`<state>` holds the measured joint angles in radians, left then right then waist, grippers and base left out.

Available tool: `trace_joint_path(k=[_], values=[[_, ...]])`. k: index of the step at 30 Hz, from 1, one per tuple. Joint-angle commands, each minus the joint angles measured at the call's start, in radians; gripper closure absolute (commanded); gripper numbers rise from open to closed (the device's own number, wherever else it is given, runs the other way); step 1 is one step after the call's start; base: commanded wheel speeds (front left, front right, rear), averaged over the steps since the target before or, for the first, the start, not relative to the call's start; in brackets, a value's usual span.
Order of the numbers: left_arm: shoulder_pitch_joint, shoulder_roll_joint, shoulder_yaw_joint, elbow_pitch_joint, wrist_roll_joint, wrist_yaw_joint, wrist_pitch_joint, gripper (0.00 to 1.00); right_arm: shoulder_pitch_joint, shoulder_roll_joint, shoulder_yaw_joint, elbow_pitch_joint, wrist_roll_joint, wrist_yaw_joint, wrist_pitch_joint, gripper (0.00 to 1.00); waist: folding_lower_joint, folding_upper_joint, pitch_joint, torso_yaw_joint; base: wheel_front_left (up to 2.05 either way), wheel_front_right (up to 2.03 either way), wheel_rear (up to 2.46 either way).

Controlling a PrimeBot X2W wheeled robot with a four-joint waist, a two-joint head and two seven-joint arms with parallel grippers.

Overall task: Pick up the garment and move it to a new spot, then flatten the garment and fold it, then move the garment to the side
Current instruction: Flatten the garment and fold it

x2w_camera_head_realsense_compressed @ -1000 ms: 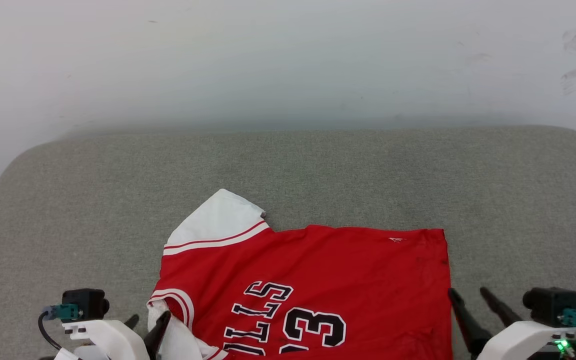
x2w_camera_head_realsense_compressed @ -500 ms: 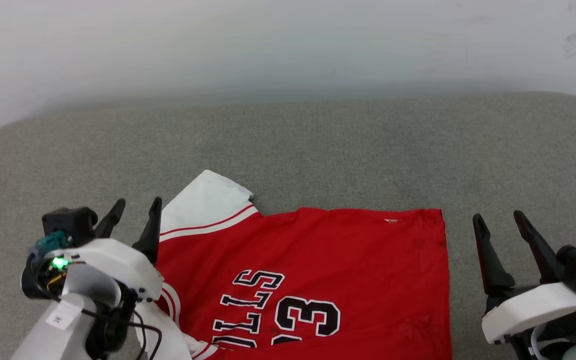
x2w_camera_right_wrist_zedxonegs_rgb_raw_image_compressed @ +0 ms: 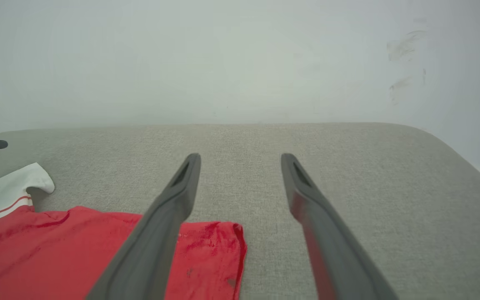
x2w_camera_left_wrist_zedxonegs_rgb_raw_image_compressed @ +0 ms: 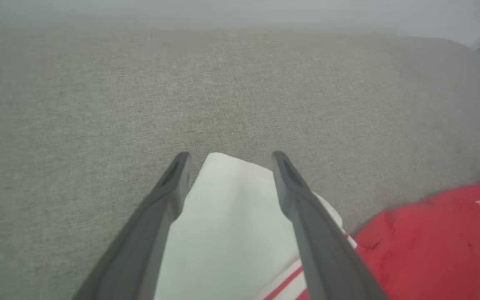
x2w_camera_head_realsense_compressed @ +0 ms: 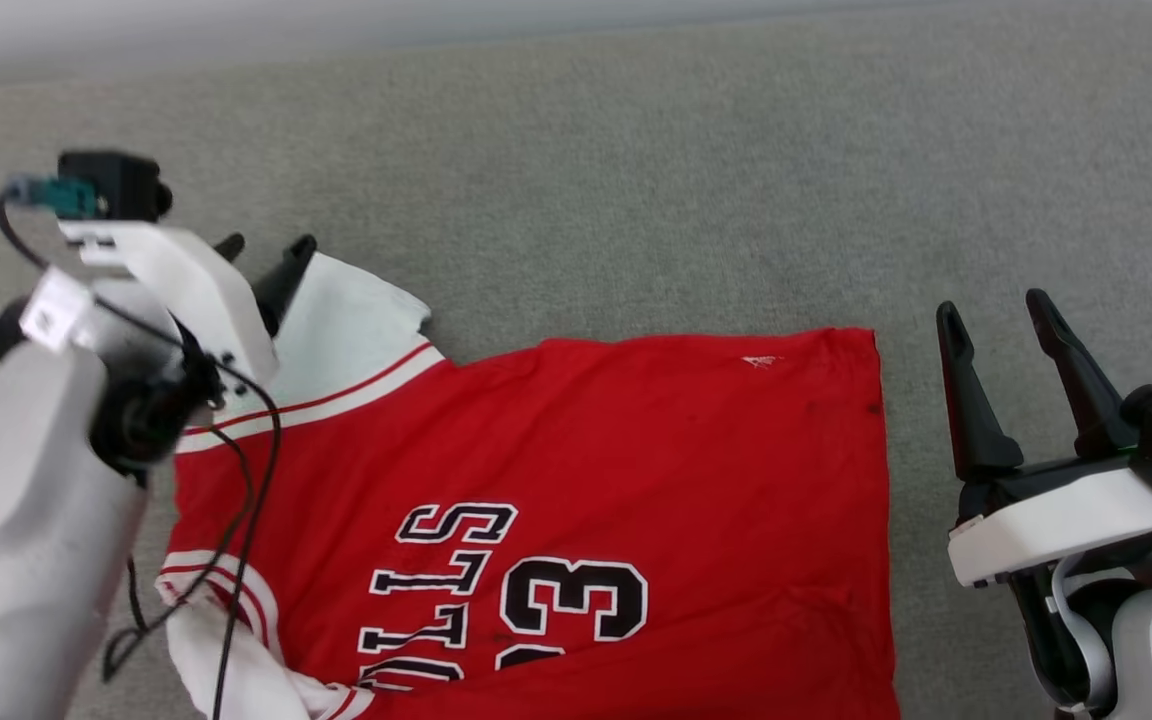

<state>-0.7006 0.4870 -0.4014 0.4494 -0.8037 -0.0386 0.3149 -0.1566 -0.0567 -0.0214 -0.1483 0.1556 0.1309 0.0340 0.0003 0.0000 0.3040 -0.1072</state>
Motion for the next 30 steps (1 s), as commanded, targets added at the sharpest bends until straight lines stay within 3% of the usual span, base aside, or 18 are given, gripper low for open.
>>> trace_joint_path(k=[1, 5, 6, 13, 14, 15, 16, 23, 30], values=[[-0.049, 0.009, -0.009, 0.030, -0.021, -0.019, 0.066, 0.00, -0.021, 0.005, 0.004, 0.010, 0.009, 0.000, -0.009, 0.00, -0.0003, 0.0000, 0.048, -0.032, 0.00, 0.00, 0.00], [-0.145, 0.045, -0.039, 0.101, -0.051, -0.043, 0.254, 0.00, -0.040, 0.007, 0.019, 0.031, 0.023, 0.000, -0.023, 0.00, -0.0003, 0.0000, 0.083, -0.061, 0.00, 0.00, 0.00], [-0.183, 0.073, -0.064, 0.150, -0.061, -0.038, 0.389, 0.00, -0.053, 0.007, 0.033, 0.049, 0.040, 0.000, -0.038, 0.00, -0.0003, 0.0000, 0.103, -0.089, 0.00, 0.00, 0.00], [-0.169, 0.099, -0.139, 0.224, -0.054, -0.024, 0.604, 0.00, -0.057, 0.007, 0.036, 0.103, 0.100, 0.000, -0.059, 0.00, -0.0003, 0.0000, 0.134, -0.126, 0.00, 0.00, 0.00], [-0.154, 0.090, -0.148, 0.234, -0.063, -0.021, 0.630, 0.50, -0.059, 0.007, 0.033, 0.110, 0.108, 0.000, -0.060, 0.00, -0.0003, 0.0000, 0.136, -0.128, 0.00, 0.00, 0.00], [-0.143, 0.083, -0.158, 0.238, -0.062, -0.020, 0.644, 0.71, -0.060, 0.007, 0.033, 0.118, 0.118, 0.000, -0.053, 0.00, -0.0003, 0.0000, 0.137, -0.130, 0.00, 0.00, 0.00], [-0.135, 0.077, -0.165, 0.242, -0.065, -0.018, 0.657, 1.00, -0.064, 0.007, 0.033, 0.124, 0.127, 0.000, -0.048, 0.00, -0.0003, 0.0000, 0.138, -0.131, 0.00, 0.00, 0.00], [-0.144, 0.068, -0.158, 0.230, -0.060, -0.017, 0.611, 1.00, -0.093, 0.005, 0.039, 0.187, 0.184, 0.000, 0.066, 0.00, -0.0003, 0.0000, 0.119, -0.123, 0.00, 0.00, 0.00], [-0.238, 0.054, -0.146, 0.184, -0.030, -0.041, 0.501, 1.00, -0.164, -0.063, 0.047, 0.240, 0.247, 0.000, 0.363, 0.00, -0.0003, 0.0000, 0.095, -0.073, 0.00, 0.00, 0.00]])
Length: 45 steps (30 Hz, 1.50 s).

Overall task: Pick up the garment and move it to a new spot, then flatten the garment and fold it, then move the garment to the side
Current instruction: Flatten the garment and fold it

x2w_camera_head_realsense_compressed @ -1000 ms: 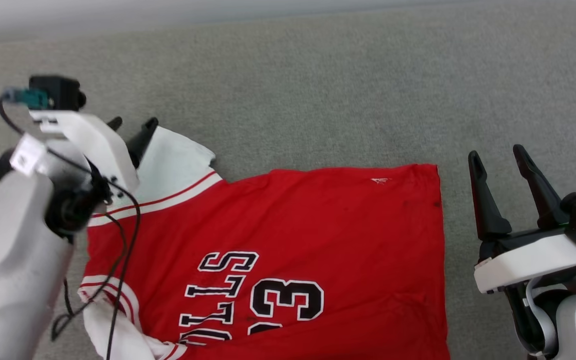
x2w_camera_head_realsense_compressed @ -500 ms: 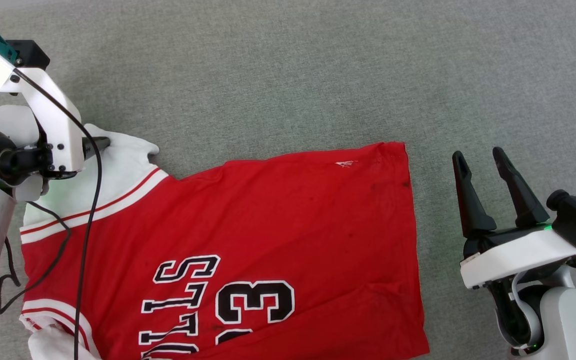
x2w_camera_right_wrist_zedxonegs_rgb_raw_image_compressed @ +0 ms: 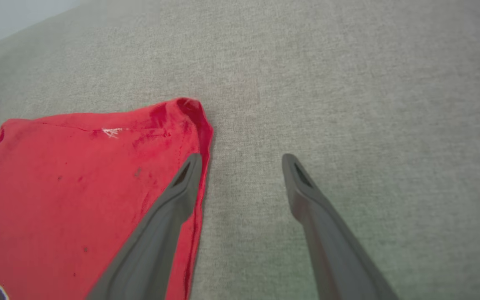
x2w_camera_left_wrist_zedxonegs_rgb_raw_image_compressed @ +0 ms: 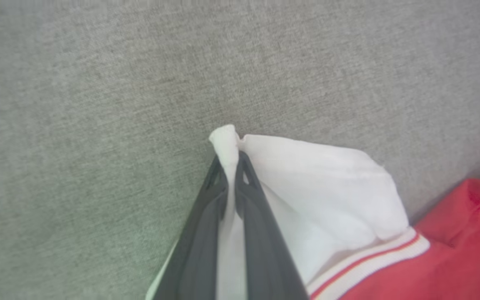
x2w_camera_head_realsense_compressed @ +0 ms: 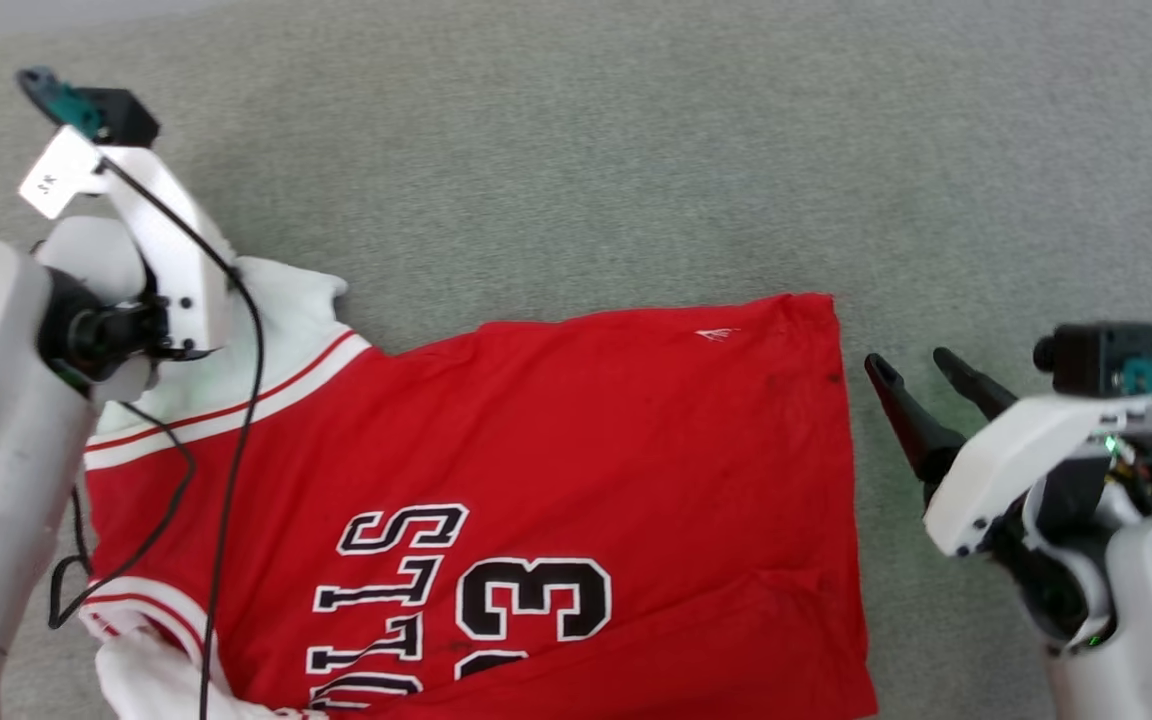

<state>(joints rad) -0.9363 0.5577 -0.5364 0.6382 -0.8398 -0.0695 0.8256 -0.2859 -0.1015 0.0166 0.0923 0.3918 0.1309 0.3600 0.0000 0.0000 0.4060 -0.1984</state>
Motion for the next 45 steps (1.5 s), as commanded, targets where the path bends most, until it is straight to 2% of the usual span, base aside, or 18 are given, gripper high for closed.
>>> trace_joint_path(k=[1, 8, 13, 19, 20, 21, 22, 23, 30, 37, 42, 45], values=[[-0.011, -0.017, -0.014, -0.012, 0.011, -0.014, -0.020, 1.00, -0.050, -0.029, 0.014, 0.000, 0.022, 0.000, 0.079, 0.00, 0.0000, 0.0000, -0.008, 0.026, 0.00, 0.00, 0.00], [-0.060, -0.034, -0.025, -0.068, 0.023, -0.036, -0.079, 1.00, -0.178, -0.105, 0.074, 0.021, 0.044, 0.000, 0.322, 0.00, 0.0000, 0.0000, 0.013, 0.089, 0.00, 0.00, 0.00], [-0.069, -0.036, -0.028, -0.108, 0.024, -0.045, -0.118, 1.00, -0.252, -0.145, 0.120, 0.061, 0.027, 0.000, 0.384, 0.00, 0.0000, 0.0000, 0.026, 0.119, 0.00, 0.00, 0.00], [-0.056, -0.042, -0.035, -0.148, 0.010, -0.052, -0.153, 1.00, -0.294, -0.186, 0.236, 0.193, 0.042, 0.000, 0.508, 0.00, 0.0000, 0.0000, 0.036, 0.153, 0.00, 0.00, 0.00], [-0.051, -0.041, -0.037, -0.151, 0.010, -0.053, -0.158, 1.00, -0.290, -0.191, 0.256, 0.220, 0.044, 0.000, 0.536, 0.05, 0.0000, 0.0000, 0.037, 0.156, 0.00, 0.00, 0.00], [-0.049, -0.041, -0.036, -0.156, 0.007, -0.054, -0.164, 1.00, -0.281, -0.193, 0.278, 0.244, 0.054, 0.000, 0.567, 0.51, 0.0000, 0.0000, 0.037, 0.159, 0.00, 0.00, 0.00], [-0.045, -0.042, -0.035, -0.160, 0.002, -0.055, -0.170, 1.00, -0.276, -0.194, 0.296, 0.262, 0.066, 0.001, 0.584, 0.72, 0.0000, 0.0000, 0.038, 0.161, 0.00, 0.00, 0.00], [-0.041, -0.040, -0.036, -0.164, 0.001, -0.054, -0.172, 1.00, -0.277, -0.196, 0.308, 0.275, 0.077, 0.001, 0.593, 1.00, 0.0000, 0.0000, 0.038, 0.163, 0.00, 0.00, 0.00], [0.007, -0.035, -0.033, -0.173, -0.017, -0.058, -0.233, 1.00, -0.324, -0.224, 0.319, 0.307, 0.119, 0.001, 0.570, 1.00, 0.0000, 0.0000, -0.001, 0.167, 0.00, 0.00, 0.00], [0.090, -0.007, -0.002, -0.207, -0.044, -0.057, -0.317, 1.00, -0.317, -0.256, 0.242, 0.214, 0.136, -0.001, 0.477, 1.00, 0.0000, 0.0000, -0.082, 0.175, 0.00, 0.00, 0.00], [0.213, 0.030, 0.031, -0.271, -0.061, -0.021, -0.383, 1.00, -0.225, -0.273, 0.218, 0.121, 0.103, -0.001, 0.456, 1.00, 0.0000, 0.0000, -0.154, 0.172, 0.00, 0.00, 0.00], [0.313, 0.061, 0.056, -0.323, -0.073, 0.016, -0.425, 1.00, -0.148, -0.268, 0.204, 0.072, 0.086, -0.001, 0.449, 1.00, 0.0000, 0.0000, -0.197, 0.173, 0.00, 0.00, 0.00]])
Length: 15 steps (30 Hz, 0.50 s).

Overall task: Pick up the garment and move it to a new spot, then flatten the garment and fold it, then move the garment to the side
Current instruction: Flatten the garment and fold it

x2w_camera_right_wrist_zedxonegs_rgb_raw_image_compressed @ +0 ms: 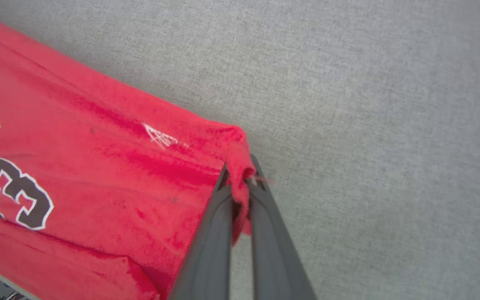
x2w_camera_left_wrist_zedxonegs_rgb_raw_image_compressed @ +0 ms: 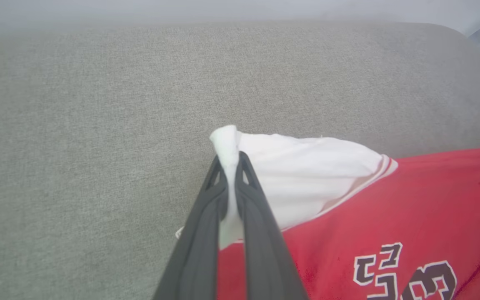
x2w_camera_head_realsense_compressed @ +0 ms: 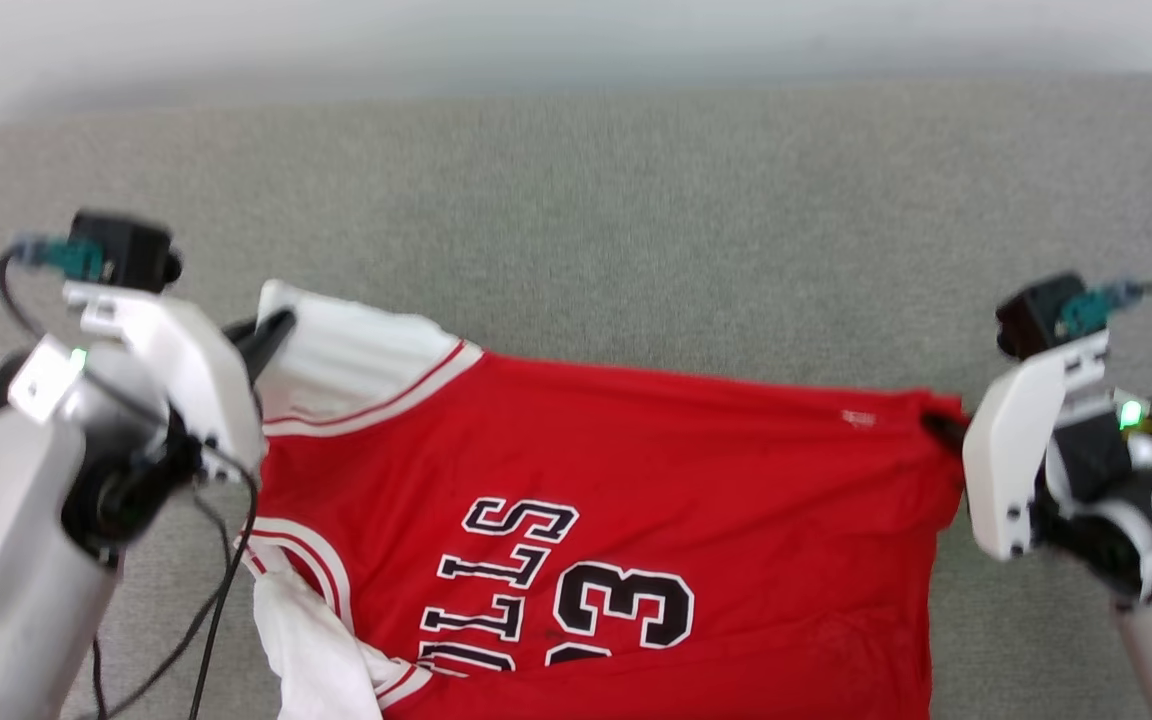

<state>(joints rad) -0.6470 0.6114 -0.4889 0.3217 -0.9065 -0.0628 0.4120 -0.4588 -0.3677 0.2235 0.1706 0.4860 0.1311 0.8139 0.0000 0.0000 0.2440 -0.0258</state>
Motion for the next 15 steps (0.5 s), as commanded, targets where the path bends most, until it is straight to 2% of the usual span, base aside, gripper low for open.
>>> trace_joint_path(k=[1, 8, 15], values=[[0.060, 0.016, 0.015, -0.028, -0.010, 0.022, -0.023, 1.00, 0.049, 0.005, -0.009, -0.021, -0.010, -0.001, -0.008, 1.00, 0.0000, 0.0000, -0.049, 0.000, 0.00, 0.00, 0.00], [0.336, 0.059, 0.041, -0.194, -0.041, 0.130, -0.076, 1.00, 0.236, 0.029, -0.030, -0.091, -0.054, -0.001, -0.068, 1.00, 0.0000, 0.0000, -0.129, 0.005, 0.00, 0.00, 0.00], [0.566, 0.042, 0.038, -0.257, -0.094, 0.204, -0.105, 1.00, 0.382, 0.076, -0.059, -0.064, -0.114, -0.001, -0.163, 1.00, 0.0000, 0.0000, -0.168, 0.005, 0.00, 0.00, 0.00]])
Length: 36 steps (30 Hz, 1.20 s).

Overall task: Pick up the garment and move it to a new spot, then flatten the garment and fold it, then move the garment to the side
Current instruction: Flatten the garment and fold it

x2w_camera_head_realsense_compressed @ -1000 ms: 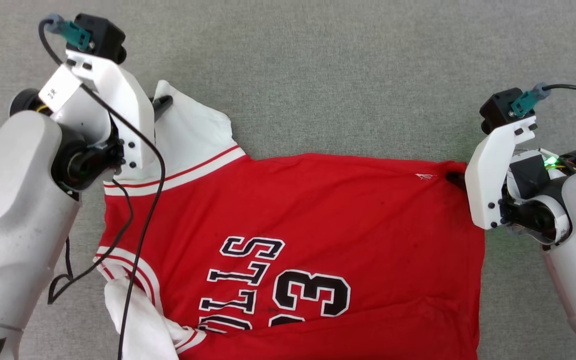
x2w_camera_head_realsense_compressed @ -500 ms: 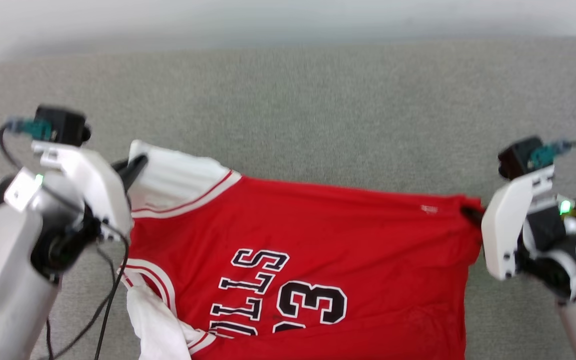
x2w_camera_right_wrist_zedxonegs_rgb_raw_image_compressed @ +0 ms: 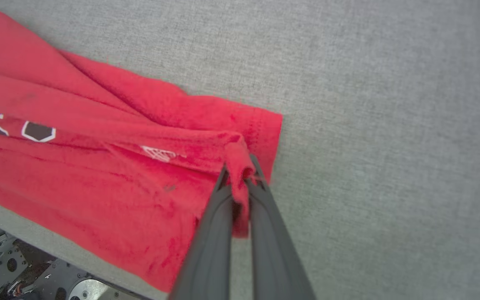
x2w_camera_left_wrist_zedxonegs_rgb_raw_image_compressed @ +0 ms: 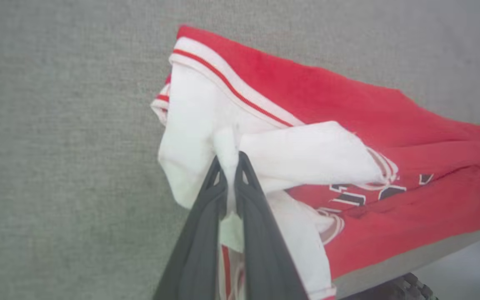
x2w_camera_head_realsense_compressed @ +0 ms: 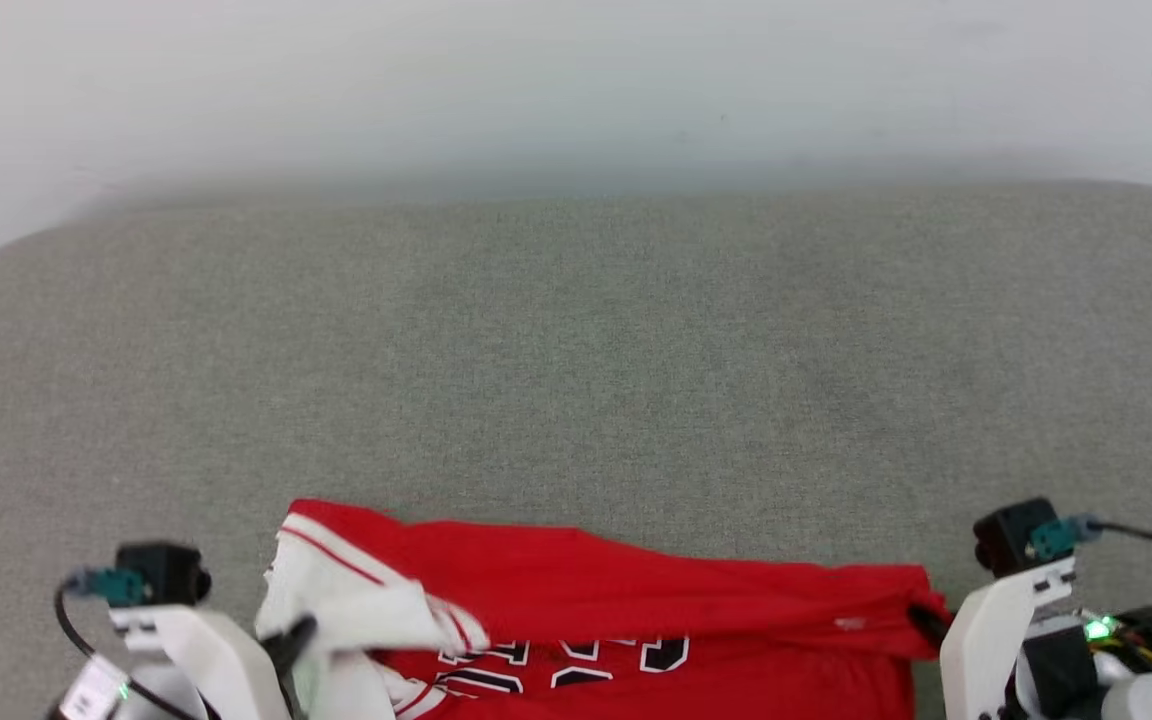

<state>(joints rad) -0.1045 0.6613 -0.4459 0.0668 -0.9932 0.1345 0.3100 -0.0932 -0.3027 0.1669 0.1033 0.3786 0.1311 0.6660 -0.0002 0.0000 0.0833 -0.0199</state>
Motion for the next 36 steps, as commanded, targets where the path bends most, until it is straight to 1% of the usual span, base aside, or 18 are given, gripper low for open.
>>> trace_joint_path(k=[1, 7, 8, 9, 10, 11, 12, 13, 14, 17, 19, 23, 27, 28, 32, 36], values=[[0.050, -0.016, -0.011, -0.001, -0.017, 0.010, -0.003, 1.00, 0.029, 0.019, -0.007, 0.011, -0.017, -0.001, -0.032, 1.00, 0.0002, 0.0000, -0.012, -0.003, 0.00, 0.00, 0.00], [0.146, -0.059, -0.034, 0.031, -0.046, 0.015, -0.026, 1.00, 0.120, 0.083, -0.043, 0.070, -0.031, -0.001, -0.099, 1.00, 0.0002, 0.0000, -0.033, -0.003, 0.00, 0.00, 0.00], [0.152, -0.066, -0.035, 0.042, -0.047, 0.013, -0.033, 1.00, 0.134, 0.097, -0.046, 0.081, -0.019, -0.001, -0.106, 0.95, 0.0002, 0.0000, -0.034, -0.002, 0.00, 0.00, 0.00], [0.155, -0.069, -0.038, 0.053, -0.047, 0.009, -0.038, 1.00, 0.144, 0.104, -0.048, 0.087, -0.018, -0.001, -0.117, 0.79, 0.0002, 0.0000, -0.036, -0.002, 0.00, 0.00, 0.00], [0.154, -0.075, -0.038, 0.063, -0.047, 0.005, -0.046, 1.00, 0.147, 0.109, -0.053, 0.085, -0.024, -0.001, -0.141, 0.14, 0.0002, 0.0000, -0.037, -0.001, 0.00, 0.00, 0.00], [0.146, -0.080, -0.035, 0.075, -0.041, 0.001, -0.059, 0.93, 0.152, 0.124, -0.062, 0.087, -0.017, -0.001, -0.162, 0.00, 0.0002, 0.0000, -0.037, 0.000, 0.00, 0.00, 0.00], [0.136, -0.085, -0.034, 0.087, -0.037, -0.003, -0.069, 0.62, 0.158, 0.132, -0.065, 0.087, -0.016, -0.001, -0.181, 0.00, 0.0002, 0.0000, -0.038, 0.000, 0.00, 0.00, 0.00], [0.127, -0.092, -0.035, 0.095, -0.032, -0.014, -0.081, 0.02, 0.158, 0.137, -0.078, 0.080, -0.021, -0.001, -0.211, 0.00, 0.0002, 0.0000, -0.038, 0.001, 0.00, 0.00, 0.00], [0.117, -0.098, -0.035, 0.100, -0.026, -0.019, -0.095, 0.00, 0.155, 0.146, -0.086, 0.074, -0.018, -0.001, -0.238, 0.00, 0.0002, 0.0000, -0.039, 0.002, 0.00, 0.00, 0.00], [0.087, -0.110, -0.030, 0.111, 0.002, -0.036, -0.149, 0.00, 0.151, 0.167, -0.103, 0.045, -0.017, -0.001, -0.325, 0.00, 0.0002, 0.0000, -0.046, 0.005, 0.00, 0.00, 0.00], [0.069, -0.119, -0.025, 0.109, 0.029, -0.037, -0.200, 0.00, 0.154, 0.174, -0.111, 0.021, -0.015, -0.001, -0.364, 0.00, 0.0002, 0.0000, -0.051, 0.006, 0.00, 0.00, 0.00], [0.038, -0.128, -0.018, 0.101, 0.086, -0.045, -0.299, 0.00, 0.162, 0.176, -0.133, -0.026, -0.001, -0.001, -0.384, 0.00, 0.0002, 0.0000, -0.062, 0.007, 0.00, 0.00, 0.00], [0.020, -0.134, -0.008, 0.084, 0.143, -0.035, -0.395, 0.00, 0.178, 0.169, -0.195, -0.062, -0.007, -0.001, -0.315, 0.00, 0.0002, 0.0000, -0.069, 0.007, 0.00, 0.00, 0.00], [0.020, -0.134, -0.008, 0.084, 0.143, -0.035, -0.395, 0.00, 0.178, 0.169, -0.195, -0.062, -0.007, -0.001, -0.315, 0.00, 0.0002, 0.0000, -0.069, 0.007, 0.00, 0.00, 0.00], [0.009, -0.146, -0.001, 0.065, 0.201, -0.022, -0.500, 0.00, 0.201, 0.146, -0.260, -0.094, -0.011, -0.001, -0.186, 0.00, 0.0002, 0.0000, -0.069, 0.014, 0.00, 0.00, 0.00], [0.012, -0.167, 0.013, 0.035, 0.274, 0.002, -0.559, 0.00, 0.228, 0.143, -0.289, -0.127, -0.010, -0.001, -0.052, 0.00, 0.0002, 0.0000, -0.064, 0.025, 0.00, 0.00, 0.00]])
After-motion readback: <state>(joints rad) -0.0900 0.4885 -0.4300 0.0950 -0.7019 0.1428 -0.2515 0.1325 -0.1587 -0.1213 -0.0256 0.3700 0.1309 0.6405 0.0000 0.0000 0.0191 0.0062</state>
